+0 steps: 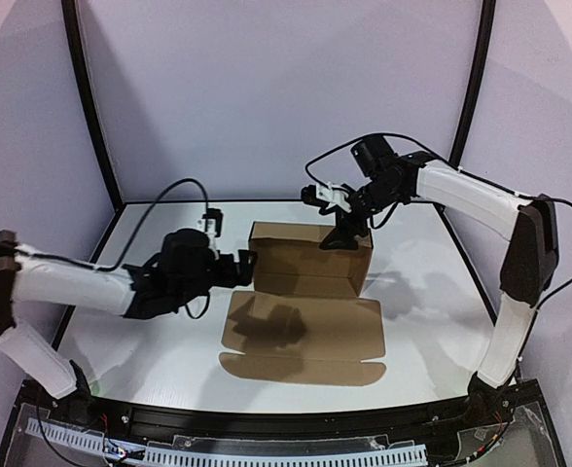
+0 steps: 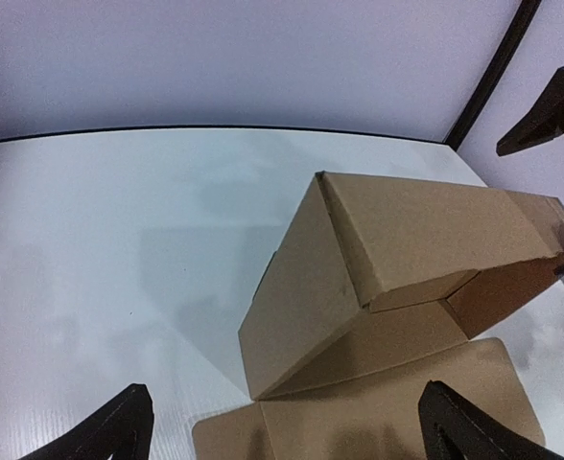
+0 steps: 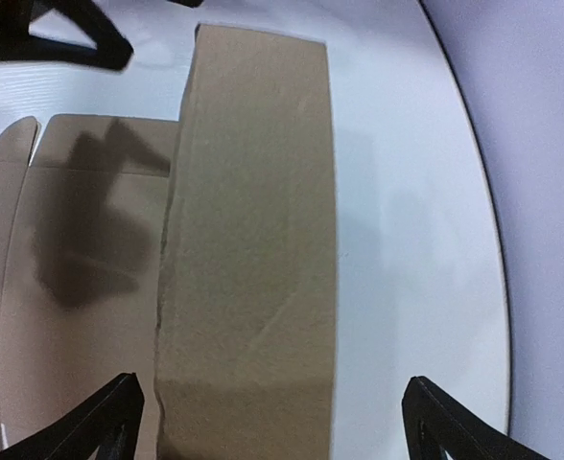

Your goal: Fold the paper box

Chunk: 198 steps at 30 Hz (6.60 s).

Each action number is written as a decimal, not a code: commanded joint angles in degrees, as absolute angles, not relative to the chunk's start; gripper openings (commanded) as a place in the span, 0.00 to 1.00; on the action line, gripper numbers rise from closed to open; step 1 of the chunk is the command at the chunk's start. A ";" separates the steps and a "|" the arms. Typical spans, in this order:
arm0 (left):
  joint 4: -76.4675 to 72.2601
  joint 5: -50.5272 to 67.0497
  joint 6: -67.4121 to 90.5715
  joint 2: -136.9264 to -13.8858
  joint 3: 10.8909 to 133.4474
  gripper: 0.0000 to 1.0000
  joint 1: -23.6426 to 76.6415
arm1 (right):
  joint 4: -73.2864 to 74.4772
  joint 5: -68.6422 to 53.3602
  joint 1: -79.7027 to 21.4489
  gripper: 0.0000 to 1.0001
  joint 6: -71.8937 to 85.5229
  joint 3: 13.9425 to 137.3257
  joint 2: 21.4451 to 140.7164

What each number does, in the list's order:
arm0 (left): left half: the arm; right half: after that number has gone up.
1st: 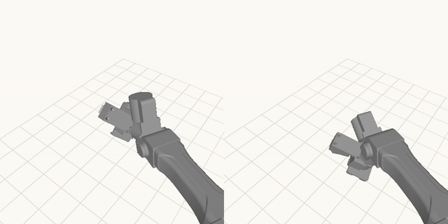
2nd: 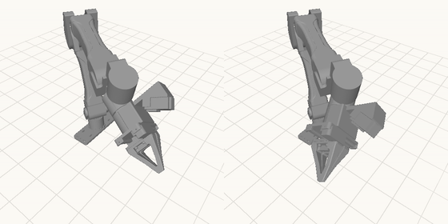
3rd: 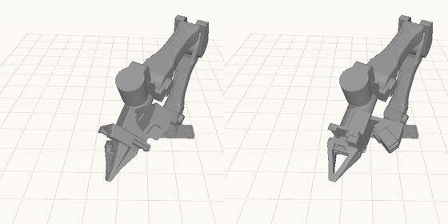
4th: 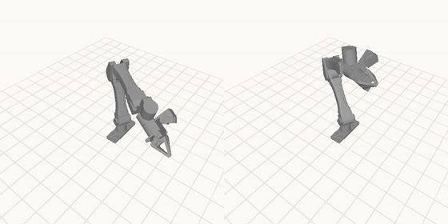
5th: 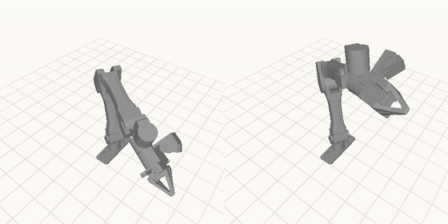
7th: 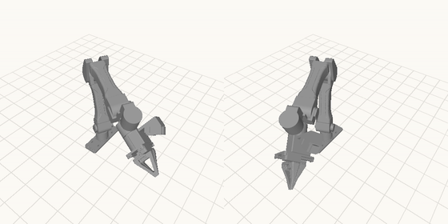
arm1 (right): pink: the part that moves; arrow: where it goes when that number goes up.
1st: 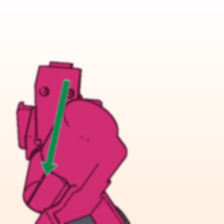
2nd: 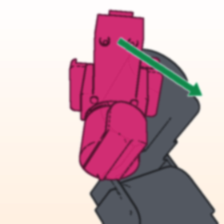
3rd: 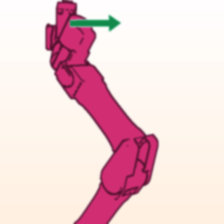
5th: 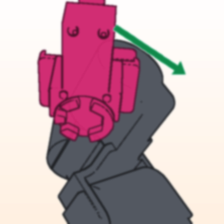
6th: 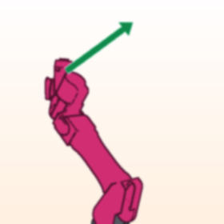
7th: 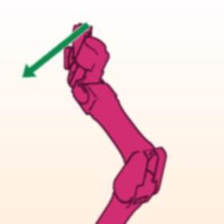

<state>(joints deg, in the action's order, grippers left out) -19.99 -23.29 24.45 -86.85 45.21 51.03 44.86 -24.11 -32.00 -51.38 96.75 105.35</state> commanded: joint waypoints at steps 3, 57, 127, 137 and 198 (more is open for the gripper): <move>-12.03 -20.25 30.37 -69.59 36.73 0.99 51.33 | 49.64 -22.94 -33.29 0.96 -60.77 98.86 105.85; 12.58 -32.09 33.18 -61.51 51.45 0.99 51.26 | 38.09 -39.11 -8.35 0.97 8.77 89.30 113.55; -3.26 -8.55 51.91 -61.30 34.38 0.99 43.44 | 8.72 -45.71 -28.31 0.98 -4.79 62.43 104.78; 20.84 -19.01 36.87 -49.91 42.74 0.99 43.38 | 4.50 -20.76 -38.76 0.98 1.92 49.65 86.93; 21.17 -3.46 -4.88 -57.62 47.57 0.98 22.75 | 40.23 -34.26 -28.72 0.00 -48.74 102.29 109.21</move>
